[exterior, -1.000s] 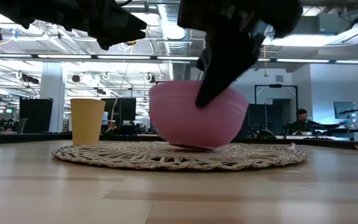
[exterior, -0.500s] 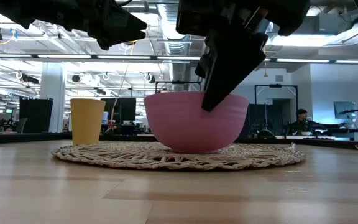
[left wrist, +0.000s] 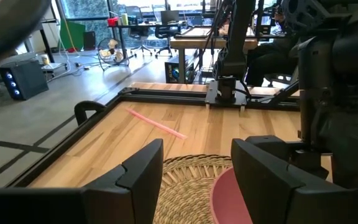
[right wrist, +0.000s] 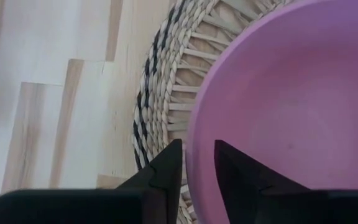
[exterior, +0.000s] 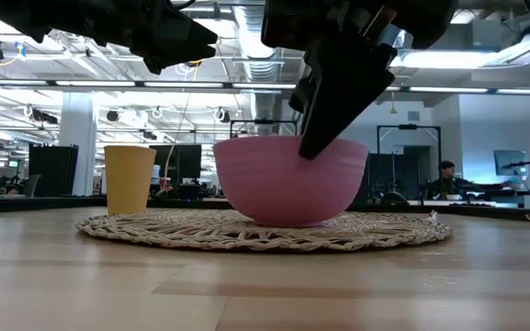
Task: Pick & Place Utensil
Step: Put the green spoon into the pink bowl
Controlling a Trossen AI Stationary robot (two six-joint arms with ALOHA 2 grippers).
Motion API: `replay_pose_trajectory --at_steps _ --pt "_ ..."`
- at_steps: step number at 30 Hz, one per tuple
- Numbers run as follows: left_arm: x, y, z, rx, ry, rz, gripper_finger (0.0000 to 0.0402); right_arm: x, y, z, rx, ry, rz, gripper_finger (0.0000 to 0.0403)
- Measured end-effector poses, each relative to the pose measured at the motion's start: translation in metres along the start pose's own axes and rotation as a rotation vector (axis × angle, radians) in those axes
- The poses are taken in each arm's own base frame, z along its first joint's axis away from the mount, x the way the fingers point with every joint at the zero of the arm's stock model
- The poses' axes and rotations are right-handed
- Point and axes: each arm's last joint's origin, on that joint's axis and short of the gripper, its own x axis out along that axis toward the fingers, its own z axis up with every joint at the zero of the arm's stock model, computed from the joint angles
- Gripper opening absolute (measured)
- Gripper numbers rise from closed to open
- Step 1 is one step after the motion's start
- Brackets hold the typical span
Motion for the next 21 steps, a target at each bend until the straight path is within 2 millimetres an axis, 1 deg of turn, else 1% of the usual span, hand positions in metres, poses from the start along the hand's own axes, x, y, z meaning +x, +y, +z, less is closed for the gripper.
replay_pose_trajectory --at_steps 7,13,21 --pt "0.0 0.0 0.0 0.0 0.0 0.0 0.0191 -0.011 -0.001 0.003 0.004 -0.023 0.007 0.0087" --pt "0.0 0.0 0.0 0.001 0.003 0.0 0.0191 -0.023 0.001 0.013 0.004 -0.032 0.009 0.0087" --pt "0.0 0.0 -0.001 0.003 0.008 0.0 0.0191 -0.038 0.002 0.018 -0.006 0.032 -0.005 0.0087"
